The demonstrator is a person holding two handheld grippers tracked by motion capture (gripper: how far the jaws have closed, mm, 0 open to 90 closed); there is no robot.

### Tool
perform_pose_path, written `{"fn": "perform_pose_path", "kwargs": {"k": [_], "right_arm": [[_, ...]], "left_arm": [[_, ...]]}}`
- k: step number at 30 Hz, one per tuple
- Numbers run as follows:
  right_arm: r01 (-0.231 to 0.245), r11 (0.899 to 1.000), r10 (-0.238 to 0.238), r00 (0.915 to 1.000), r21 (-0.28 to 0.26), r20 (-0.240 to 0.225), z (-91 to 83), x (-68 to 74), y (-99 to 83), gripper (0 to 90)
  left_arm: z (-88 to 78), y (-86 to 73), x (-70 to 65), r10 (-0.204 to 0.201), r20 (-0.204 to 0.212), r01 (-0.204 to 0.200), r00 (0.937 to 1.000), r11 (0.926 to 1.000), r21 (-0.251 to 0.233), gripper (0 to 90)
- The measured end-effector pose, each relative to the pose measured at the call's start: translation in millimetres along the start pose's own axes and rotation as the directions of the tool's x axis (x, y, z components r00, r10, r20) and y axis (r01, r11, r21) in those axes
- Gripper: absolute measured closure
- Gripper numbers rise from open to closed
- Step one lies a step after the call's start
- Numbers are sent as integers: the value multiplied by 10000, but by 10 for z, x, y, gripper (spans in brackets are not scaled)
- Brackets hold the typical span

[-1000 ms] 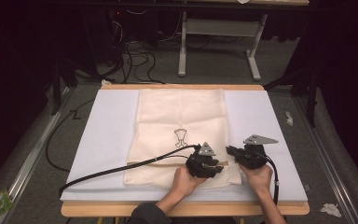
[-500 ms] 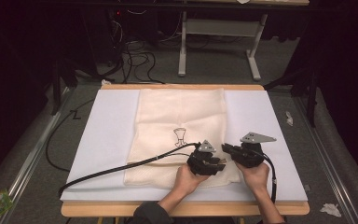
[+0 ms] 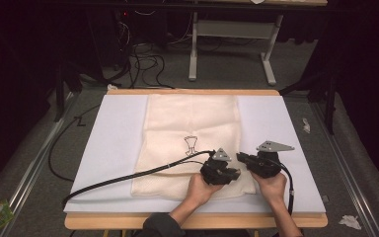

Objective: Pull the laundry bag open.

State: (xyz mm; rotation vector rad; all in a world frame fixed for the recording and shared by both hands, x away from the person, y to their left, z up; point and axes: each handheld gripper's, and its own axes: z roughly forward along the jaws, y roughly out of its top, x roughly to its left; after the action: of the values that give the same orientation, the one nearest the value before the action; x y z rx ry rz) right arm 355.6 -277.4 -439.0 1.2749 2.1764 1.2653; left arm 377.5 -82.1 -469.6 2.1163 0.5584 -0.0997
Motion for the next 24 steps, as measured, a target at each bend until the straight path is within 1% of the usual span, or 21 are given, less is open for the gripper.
{"fn": "perform_pose_path", "kwargs": {"k": [4,7,9,11,13,14,15,16,18,21,22,23,24], "right_arm": [[76,10000,-76,10000,23,-30,13,-5,-4,886],[-4,10000,4,10000,10,-19,5,-7,-10,886],[-41,10000,41,10000,-26,-18,3,-17,-19,886],[-58,10000,58,10000,-40,-12,4,-15,-20,885],[-43,10000,43,10000,-59,-12,3,-13,-19,886],[-42,10000,42,10000,-64,-10,1,-15,-19,885],[-41,10000,41,10000,-63,-22,-1,-19,-20,886],[-41,10000,41,10000,-63,-22,-1,-19,-20,886],[-60,10000,60,10000,-40,-17,0,-22,-22,885],[-60,10000,60,10000,-25,-39,9,-12,-25,885],[-61,10000,61,10000,-29,-66,17,-14,-26,885],[-114,9999,114,9999,-20,-93,26,-15,-26,885],[-127,9999,126,9999,-27,-110,33,-18,-25,885]], "left_arm": [[7,0,3,-56,2,56,10000,10000,5,799],[0,3,-4,-3,-7,3,10000,10000,-55,813],[-16,11,-9,52,7,-52,10000,9999,-99,841],[-18,13,-9,32,34,-31,10000,9999,-104,844],[-17,14,-7,9,66,-8,10000,9999,-117,843],[-15,15,-5,-13,111,14,9999,9999,-135,816],[-9,15,2,-52,269,57,9996,9998,-200,788],[-2,14,3,-115,390,125,9992,9996,-244,788],[7,8,2,-171,420,181,9990,9996,-237,772],[3,8,1,-143,370,149,9992,9998,-166,809],[0,11,0,-178,356,183,9992,9997,-144,819],[-3,16,2,-229,401,233,9989,9997,-100,855],[-6,20,3,-294,418,298,9987,9995,-83,862]]}}
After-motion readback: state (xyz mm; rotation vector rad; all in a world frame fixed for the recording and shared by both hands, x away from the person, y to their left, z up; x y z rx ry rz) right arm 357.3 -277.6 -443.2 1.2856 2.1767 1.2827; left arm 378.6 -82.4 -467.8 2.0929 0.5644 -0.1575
